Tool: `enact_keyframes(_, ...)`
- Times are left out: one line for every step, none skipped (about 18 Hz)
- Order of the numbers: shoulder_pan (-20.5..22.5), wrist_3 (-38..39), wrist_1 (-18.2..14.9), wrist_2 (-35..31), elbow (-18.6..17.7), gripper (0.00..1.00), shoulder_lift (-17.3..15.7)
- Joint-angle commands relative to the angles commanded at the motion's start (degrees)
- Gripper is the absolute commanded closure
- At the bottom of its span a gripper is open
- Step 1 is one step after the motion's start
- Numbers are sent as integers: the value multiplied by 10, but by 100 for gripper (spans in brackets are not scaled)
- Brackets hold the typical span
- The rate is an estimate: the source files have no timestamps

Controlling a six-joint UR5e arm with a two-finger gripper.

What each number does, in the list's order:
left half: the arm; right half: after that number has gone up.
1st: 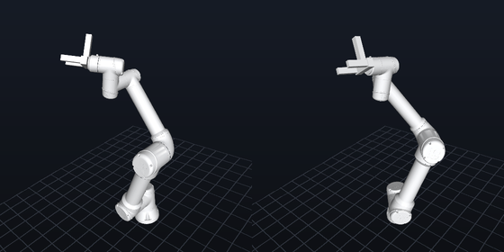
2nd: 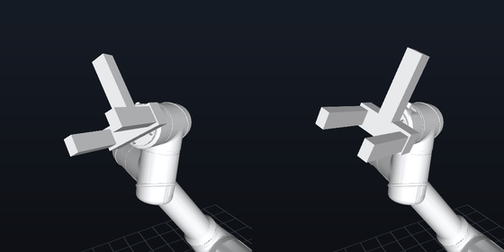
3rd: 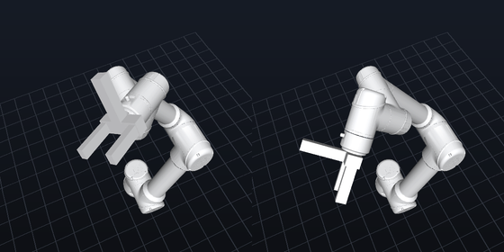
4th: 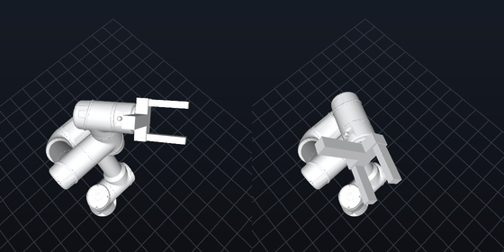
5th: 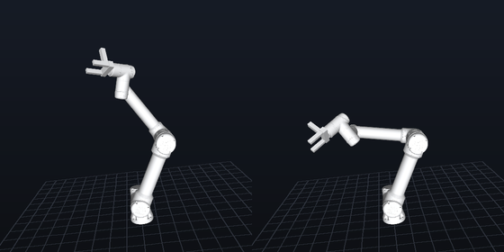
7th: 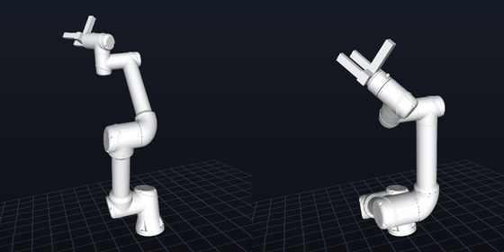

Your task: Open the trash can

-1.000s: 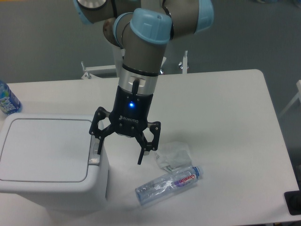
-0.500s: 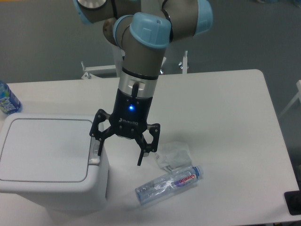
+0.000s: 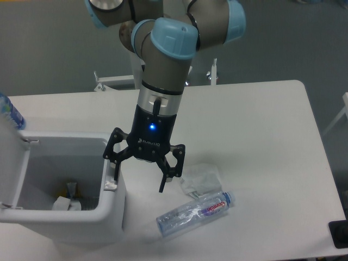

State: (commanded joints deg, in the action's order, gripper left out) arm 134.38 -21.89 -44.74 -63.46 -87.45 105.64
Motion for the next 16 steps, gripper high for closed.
enact_keyframes(0,1,0,1,3,0,0)
enact_keyframes(0,1,0,2,4,0,0)
enact_keyframes(0,1,0,2,5,0,0)
enact_keyframes(3,0,0,2,8,0,-1)
enact_keyframes(8,0,0,2,11,0,-2)
enact_keyframes(17,-2,0,2,16,0,-2)
enact_keyframes(28,-4,0,2,20,0,-1)
enact_keyframes(38,-5,0,0,23,0,2)
enact_keyframes(47,-8,0,-1,24,0,4)
enact_keyframes(60,-16,0,-2,24,0,6)
enact_keyframes(74,-29,0,-2,22,0,8)
enact_keyframes(86,-48,-1,-2,22,0,12)
enact_keyframes(101,-67,-1,-3,21,0,16)
enact_keyframes(115,-91,-1,-4,18,0,19)
enact_keyframes(128,-121,-2,-7,16,0,24)
enact_keyframes(141,-152,-2,-14,12,0,28)
